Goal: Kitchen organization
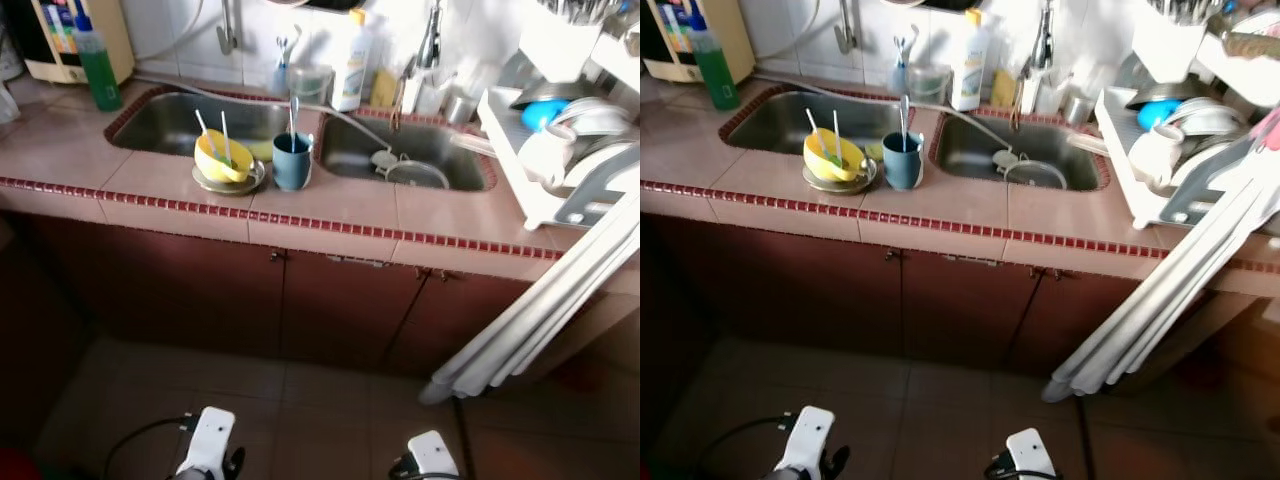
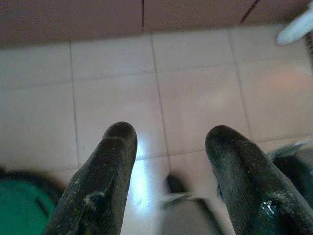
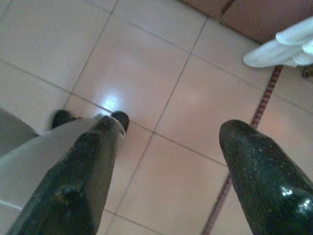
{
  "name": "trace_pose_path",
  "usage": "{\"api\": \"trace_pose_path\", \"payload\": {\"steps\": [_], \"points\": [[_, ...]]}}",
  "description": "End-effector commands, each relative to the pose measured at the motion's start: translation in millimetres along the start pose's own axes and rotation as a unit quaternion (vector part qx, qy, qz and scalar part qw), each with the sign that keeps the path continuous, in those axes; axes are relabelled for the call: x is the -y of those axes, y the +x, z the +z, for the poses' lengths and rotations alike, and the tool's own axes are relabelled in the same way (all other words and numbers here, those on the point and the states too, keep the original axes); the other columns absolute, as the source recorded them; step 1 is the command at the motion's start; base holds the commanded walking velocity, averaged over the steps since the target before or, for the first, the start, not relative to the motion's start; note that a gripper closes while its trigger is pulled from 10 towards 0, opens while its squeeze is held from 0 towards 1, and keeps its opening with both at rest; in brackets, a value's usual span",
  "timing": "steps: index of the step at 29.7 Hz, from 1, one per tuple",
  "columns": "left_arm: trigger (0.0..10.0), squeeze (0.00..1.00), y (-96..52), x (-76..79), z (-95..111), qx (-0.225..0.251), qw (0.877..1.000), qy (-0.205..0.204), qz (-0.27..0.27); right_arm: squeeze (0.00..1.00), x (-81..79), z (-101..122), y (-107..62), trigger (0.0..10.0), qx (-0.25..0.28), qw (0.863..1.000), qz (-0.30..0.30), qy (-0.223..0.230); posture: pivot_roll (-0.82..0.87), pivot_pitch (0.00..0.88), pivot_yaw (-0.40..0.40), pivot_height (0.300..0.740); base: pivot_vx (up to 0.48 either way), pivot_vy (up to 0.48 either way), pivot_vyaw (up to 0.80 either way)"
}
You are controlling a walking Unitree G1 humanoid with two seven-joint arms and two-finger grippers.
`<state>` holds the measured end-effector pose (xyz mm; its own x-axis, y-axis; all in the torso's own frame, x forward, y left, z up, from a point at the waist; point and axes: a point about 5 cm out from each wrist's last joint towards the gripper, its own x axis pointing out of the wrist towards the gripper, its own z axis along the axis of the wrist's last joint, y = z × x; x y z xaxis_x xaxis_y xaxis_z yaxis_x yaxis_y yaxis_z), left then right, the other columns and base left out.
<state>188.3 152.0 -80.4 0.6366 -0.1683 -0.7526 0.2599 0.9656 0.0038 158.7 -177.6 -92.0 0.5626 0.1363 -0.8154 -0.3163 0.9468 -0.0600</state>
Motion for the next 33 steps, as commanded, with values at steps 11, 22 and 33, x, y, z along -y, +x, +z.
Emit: {"api": "trace_pose_path", "payload": {"steps": [11, 22, 33], "points": [[10.0, 0.0, -0.9, -5.1, 0, 0.001, 1.0, 0.018, 0.003, 0.0, -1.4, 1, 0.4, 10.0, 0.002, 1.0, 0.004, -0.003, -0.14, 0.017, -0.064, 0.74, 0.0, 0.0, 0.0], [10.0, 0.0, -1.5, -6.4, -1, 0.003, 1.0, 0.009, 0.007, 0.0, -0.5, 3, 1.1, 10.0, 0.001, 1.0, 0.0, -0.003, -0.13, 0.028, -0.068, 0.74, 0.0, 0.0, 0.0], [10.0, 0.0, 3.7, -1.1, 22, 0.048, 0.999, 0.014, -0.005, 0.0, -1.4, 16, 4.2, 10.0, 0.025, 1.0, 0.001, -0.011, -0.14, 0.033, -0.068, 0.74, 0.0, 0.0, -0.44]]}}
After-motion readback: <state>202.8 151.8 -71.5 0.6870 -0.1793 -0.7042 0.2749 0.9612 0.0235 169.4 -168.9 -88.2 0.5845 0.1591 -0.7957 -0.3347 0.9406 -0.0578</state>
